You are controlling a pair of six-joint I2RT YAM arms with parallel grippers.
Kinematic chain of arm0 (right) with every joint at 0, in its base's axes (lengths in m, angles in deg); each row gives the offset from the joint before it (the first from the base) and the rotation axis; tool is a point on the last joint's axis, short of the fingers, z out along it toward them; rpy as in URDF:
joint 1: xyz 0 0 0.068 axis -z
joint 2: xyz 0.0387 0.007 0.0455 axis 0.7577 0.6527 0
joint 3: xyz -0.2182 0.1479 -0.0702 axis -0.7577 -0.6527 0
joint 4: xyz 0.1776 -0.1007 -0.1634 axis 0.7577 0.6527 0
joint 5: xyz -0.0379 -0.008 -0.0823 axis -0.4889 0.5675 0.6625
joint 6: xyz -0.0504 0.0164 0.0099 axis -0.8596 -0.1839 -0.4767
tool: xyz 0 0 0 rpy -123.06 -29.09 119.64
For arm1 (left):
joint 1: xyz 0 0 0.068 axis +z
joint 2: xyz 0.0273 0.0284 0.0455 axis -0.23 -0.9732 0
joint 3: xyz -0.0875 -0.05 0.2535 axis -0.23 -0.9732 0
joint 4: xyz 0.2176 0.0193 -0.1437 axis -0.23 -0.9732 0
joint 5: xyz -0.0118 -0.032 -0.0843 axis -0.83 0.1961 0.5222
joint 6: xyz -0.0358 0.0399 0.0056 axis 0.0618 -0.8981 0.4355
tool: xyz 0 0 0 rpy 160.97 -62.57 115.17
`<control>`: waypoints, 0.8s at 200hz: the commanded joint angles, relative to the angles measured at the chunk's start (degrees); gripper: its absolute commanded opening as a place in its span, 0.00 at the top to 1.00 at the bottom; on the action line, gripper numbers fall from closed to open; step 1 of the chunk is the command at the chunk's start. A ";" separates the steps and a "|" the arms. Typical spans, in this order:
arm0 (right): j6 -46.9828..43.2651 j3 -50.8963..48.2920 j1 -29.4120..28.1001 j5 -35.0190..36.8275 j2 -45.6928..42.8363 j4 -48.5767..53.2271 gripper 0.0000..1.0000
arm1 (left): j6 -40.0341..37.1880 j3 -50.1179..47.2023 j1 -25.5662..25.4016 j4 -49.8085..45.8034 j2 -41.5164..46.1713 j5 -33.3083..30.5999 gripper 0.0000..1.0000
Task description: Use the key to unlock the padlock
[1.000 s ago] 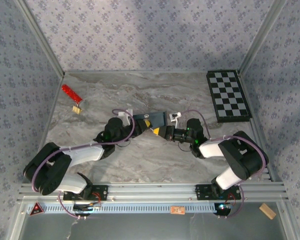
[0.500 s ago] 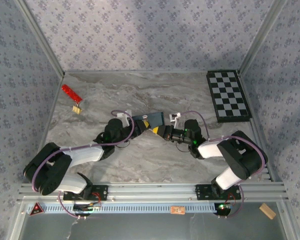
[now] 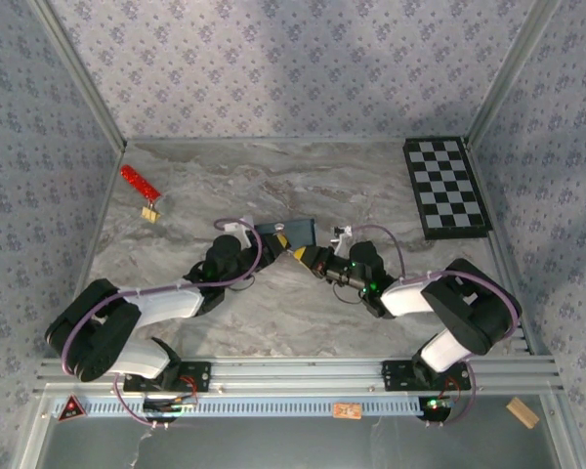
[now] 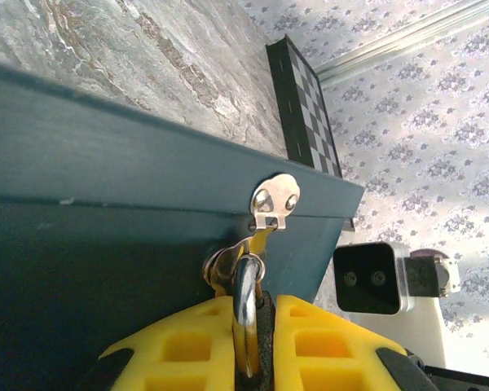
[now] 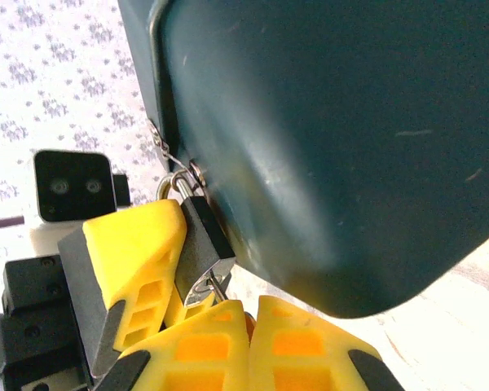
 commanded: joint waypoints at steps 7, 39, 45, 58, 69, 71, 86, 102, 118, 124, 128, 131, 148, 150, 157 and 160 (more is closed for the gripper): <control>5.13 0.40 -3.50 9.14 1.31 -6.46 1.00 | 3.36 0.48 -4.07 11.93 -0.65 7.52 1.00; 6.54 1.29 -5.67 11.77 2.98 -9.78 1.00 | 4.46 0.56 -5.28 9.98 0.64 4.09 1.00; 6.63 1.37 -5.91 12.28 2.94 -9.73 1.00 | 4.62 0.48 -5.33 9.60 1.06 3.73 1.00; 6.31 1.80 -6.06 12.61 2.64 -9.13 1.00 | 4.83 0.45 -5.40 9.40 1.72 3.36 1.00; 6.36 2.01 -5.92 12.61 2.47 -8.66 1.00 | 4.73 0.94 -5.41 9.23 1.85 4.00 1.00; 6.36 1.97 -5.82 12.62 2.50 -8.78 1.00 | 4.67 1.10 -5.46 9.13 1.84 4.17 1.00; 6.36 2.51 -5.06 11.29 2.81 -9.28 1.00 | 4.09 1.96 -5.85 8.34 1.75 4.75 1.00; 6.31 2.86 -4.15 10.49 2.74 -8.77 1.00 | 3.23 2.23 -6.27 7.40 1.67 4.96 1.00; 5.83 3.15 -3.38 9.38 2.35 -8.38 1.00 | 1.62 2.78 -6.54 5.79 1.69 5.38 1.00; 5.82 3.24 -3.17 9.11 2.16 -8.23 1.00 | 0.84 3.08 -6.73 4.91 1.58 5.66 1.00; 5.79 3.34 -3.07 8.97 2.03 -8.21 1.00 | 0.37 3.27 -6.74 4.42 1.57 5.81 1.00; 5.81 3.34 -2.99 8.86 1.94 -8.29 1.00 | 0.02 3.40 -6.80 4.09 1.57 5.92 1.00; 5.22 3.34 -2.31 7.78 1.07 -7.47 1.00 | -0.61 2.78 -6.45 3.68 1.50 5.30 1.00; 5.02 3.29 -2.21 7.65 0.90 -6.94 1.00 | -0.64 2.72 -6.25 3.61 1.42 5.37 1.00; 4.03 3.33 -1.96 7.26 -0.05 -4.20 1.00 | -0.71 2.69 -5.71 3.00 1.12 5.91 1.00; 3.43 3.27 -1.80 7.25 -0.54 -2.81 1.00 | -0.77 2.90 -5.41 2.50 0.99 6.21 1.00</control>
